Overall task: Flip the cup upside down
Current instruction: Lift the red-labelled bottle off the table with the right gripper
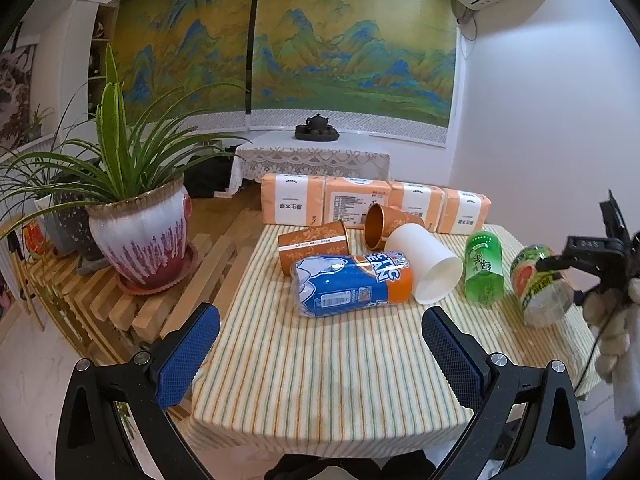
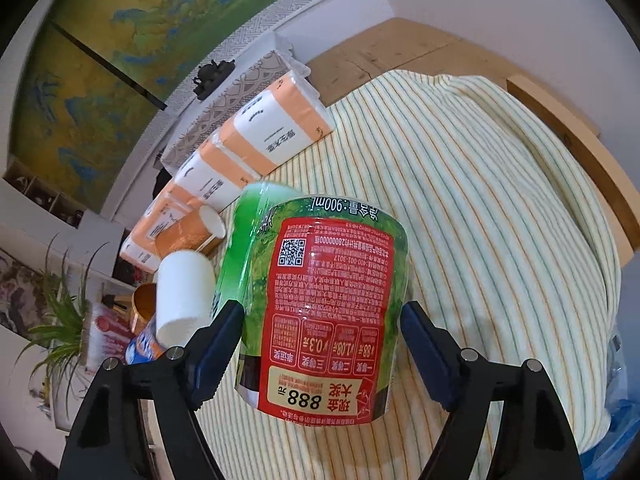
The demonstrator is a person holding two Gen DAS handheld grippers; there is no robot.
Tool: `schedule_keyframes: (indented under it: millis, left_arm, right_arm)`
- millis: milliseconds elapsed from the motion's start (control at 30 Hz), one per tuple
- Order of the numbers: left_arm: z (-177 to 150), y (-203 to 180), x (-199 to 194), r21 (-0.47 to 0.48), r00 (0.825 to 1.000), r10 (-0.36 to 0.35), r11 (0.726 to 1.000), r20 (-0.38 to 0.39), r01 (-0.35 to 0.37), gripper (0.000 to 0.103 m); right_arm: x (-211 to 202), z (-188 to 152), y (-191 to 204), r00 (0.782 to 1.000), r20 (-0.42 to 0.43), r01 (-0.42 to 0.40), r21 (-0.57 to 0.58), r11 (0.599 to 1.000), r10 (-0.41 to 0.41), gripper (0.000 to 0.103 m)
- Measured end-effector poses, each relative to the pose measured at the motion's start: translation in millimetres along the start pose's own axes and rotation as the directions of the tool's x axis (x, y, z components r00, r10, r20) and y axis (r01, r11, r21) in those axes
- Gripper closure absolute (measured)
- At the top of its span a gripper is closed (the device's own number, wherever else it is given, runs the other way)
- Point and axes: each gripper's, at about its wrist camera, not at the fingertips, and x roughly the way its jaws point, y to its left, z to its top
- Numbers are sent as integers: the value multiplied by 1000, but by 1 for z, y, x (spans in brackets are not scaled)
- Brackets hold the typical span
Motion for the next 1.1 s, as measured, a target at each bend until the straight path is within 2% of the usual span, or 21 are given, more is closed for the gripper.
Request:
schedule_keyframes:
  millis: [200, 467, 633, 867, 1100]
  left_arm:
    - [0, 3, 0, -7, 1000, 5, 1000, -7, -5, 1]
    - [0, 9, 10, -21, 999, 8, 1000, -54, -9, 1]
    - [2, 17, 17, -35, 997, 10, 999, -83, -13, 1]
    - [3, 19, 32, -43, 991, -5, 999, -136, -1, 1]
    - [0, 9, 52, -65, 972, -87, 995, -220, 74, 1]
  right_arm:
    - [-18, -33, 1, 998, -1, -70, 14, 997, 70, 26]
    - [-16, -76, 52, 991, -33, -130, -122, 984, 127, 26]
    - [7, -90, 82, 989, -70, -139, -188, 972, 128, 26]
    - [29, -101, 102, 991, -99, -109, -258, 960, 86, 26]
    - [31, -102, 110, 995, -82, -84, -315, 945, 61, 24]
